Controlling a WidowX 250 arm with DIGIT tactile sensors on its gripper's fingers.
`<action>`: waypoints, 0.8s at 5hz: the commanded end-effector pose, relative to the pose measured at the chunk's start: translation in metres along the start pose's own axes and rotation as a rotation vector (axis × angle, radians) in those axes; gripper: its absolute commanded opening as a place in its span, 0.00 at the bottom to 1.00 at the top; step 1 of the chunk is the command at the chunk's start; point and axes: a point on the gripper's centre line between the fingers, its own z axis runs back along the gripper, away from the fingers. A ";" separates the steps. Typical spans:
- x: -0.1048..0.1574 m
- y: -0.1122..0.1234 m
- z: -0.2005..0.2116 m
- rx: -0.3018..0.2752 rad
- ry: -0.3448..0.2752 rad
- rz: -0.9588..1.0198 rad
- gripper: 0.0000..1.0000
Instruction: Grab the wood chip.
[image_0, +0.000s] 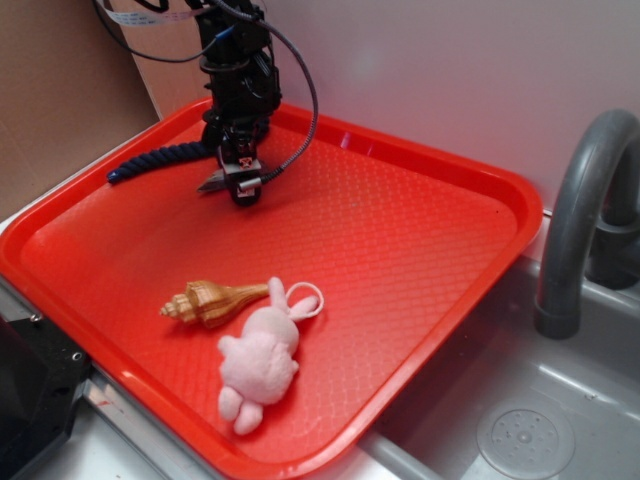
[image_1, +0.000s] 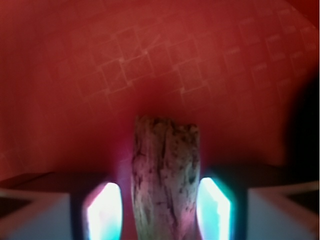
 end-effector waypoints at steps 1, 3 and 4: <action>0.001 -0.004 0.031 0.122 0.028 0.029 0.00; -0.035 -0.019 0.128 0.021 -0.152 0.465 0.00; -0.064 -0.039 0.175 -0.059 -0.226 0.552 0.00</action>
